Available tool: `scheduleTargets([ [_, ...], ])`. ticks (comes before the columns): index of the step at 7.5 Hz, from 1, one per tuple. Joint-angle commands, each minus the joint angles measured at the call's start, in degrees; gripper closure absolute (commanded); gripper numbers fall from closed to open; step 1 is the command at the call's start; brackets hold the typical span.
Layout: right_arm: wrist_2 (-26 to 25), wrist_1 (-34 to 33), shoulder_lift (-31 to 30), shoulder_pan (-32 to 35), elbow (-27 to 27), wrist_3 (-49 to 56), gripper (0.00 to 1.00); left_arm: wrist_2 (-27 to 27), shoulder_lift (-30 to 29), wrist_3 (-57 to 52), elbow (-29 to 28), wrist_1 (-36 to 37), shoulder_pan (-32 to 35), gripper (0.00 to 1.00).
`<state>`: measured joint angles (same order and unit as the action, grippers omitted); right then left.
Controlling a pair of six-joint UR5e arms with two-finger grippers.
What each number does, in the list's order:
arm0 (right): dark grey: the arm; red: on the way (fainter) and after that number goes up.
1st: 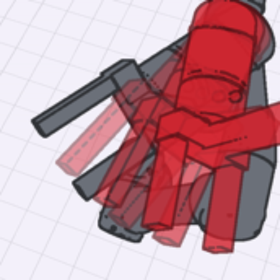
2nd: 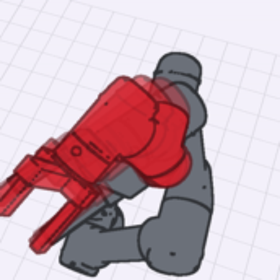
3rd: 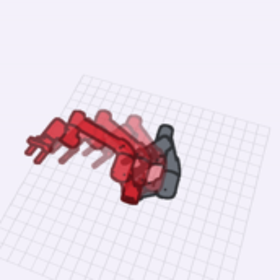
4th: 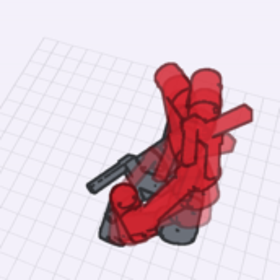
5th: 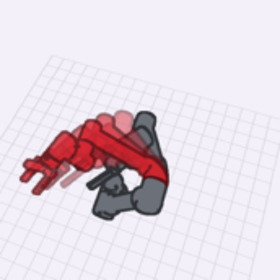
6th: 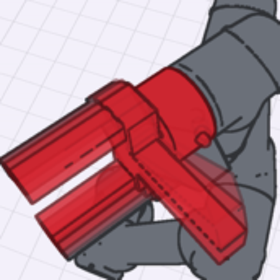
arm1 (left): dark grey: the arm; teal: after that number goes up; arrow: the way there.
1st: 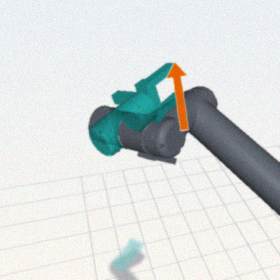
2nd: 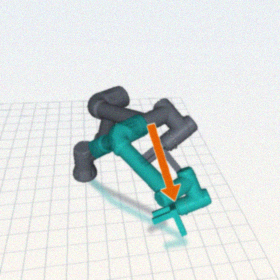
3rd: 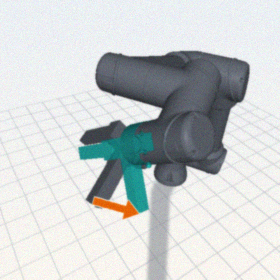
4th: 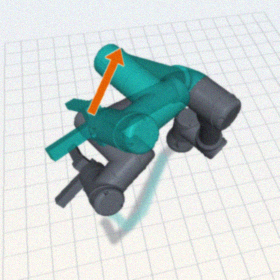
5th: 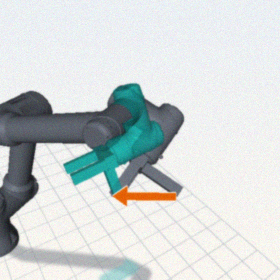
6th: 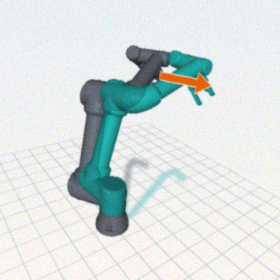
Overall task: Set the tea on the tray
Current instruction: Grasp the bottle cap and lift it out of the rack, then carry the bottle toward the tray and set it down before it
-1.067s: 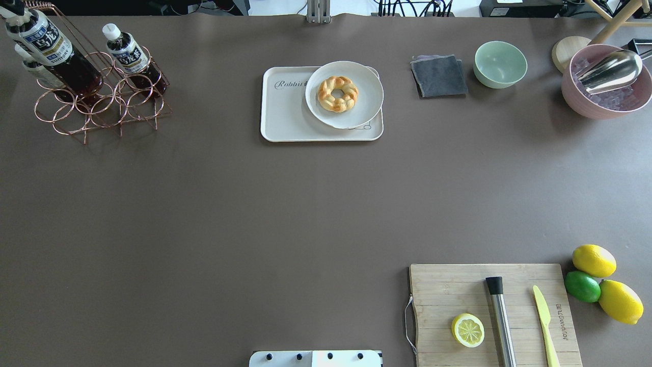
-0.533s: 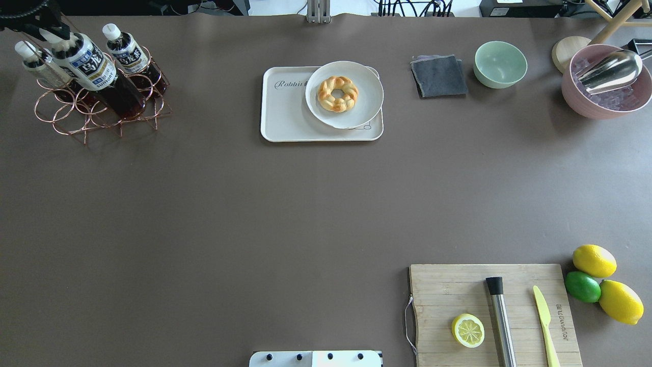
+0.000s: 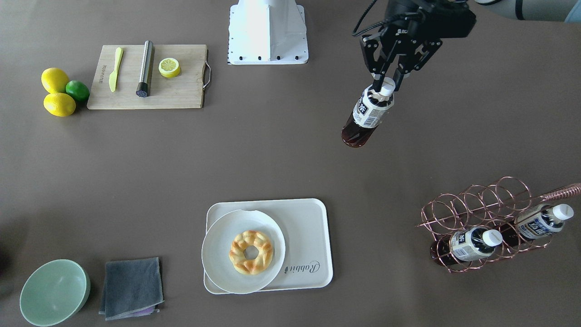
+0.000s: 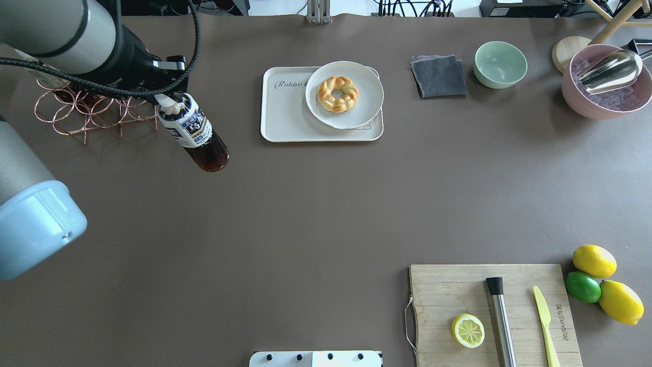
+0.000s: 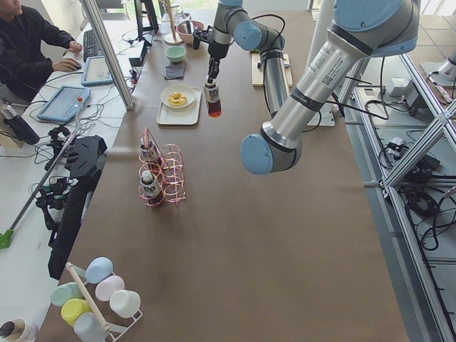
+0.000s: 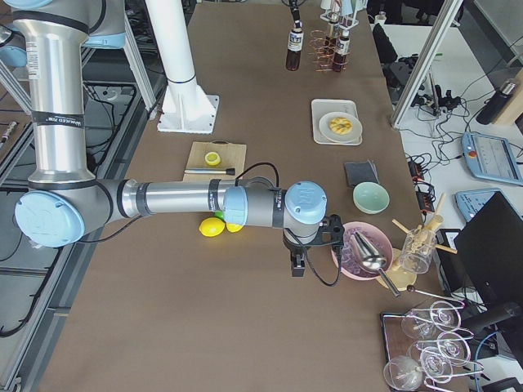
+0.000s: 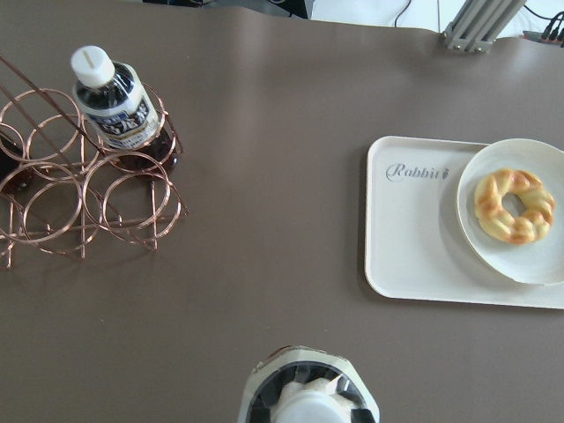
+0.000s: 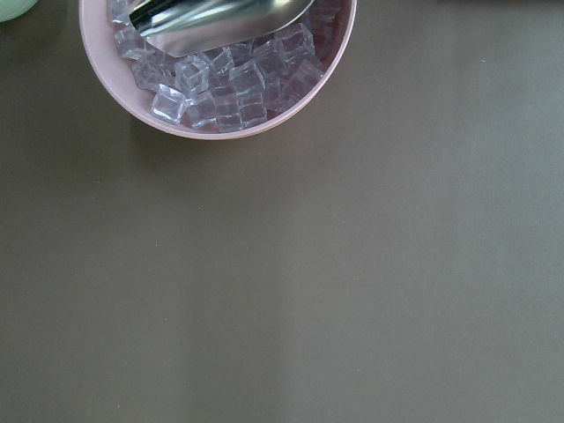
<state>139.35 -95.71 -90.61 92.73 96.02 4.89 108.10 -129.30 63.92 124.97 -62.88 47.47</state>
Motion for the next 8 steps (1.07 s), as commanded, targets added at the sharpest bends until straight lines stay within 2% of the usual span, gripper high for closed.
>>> scheduleTargets([
  [1,0.0,0.1,-0.2,0.0,0.0,0.1,0.00,-6.8,-10.8,7.7,-4.3,6.2,-9.4,1.00],
  [4,0.2,0.1,-0.2,0.0,0.2,0.2,0.00,-13.3,-20.3,11.7,-15.3,6.5,-16.5,1.00],
  [6,0.0,0.1,-0.2,0.0,0.2,0.2,0.00,-14.7,-20.6,11.7,-18.3,5.1,-18.5,1.00],
  [8,0.0,0.1,0.1,0.0,0.2,0.2,0.00,-16.2,-19.9,13.4,-23.0,-1.9,-21.6,1.00],
])
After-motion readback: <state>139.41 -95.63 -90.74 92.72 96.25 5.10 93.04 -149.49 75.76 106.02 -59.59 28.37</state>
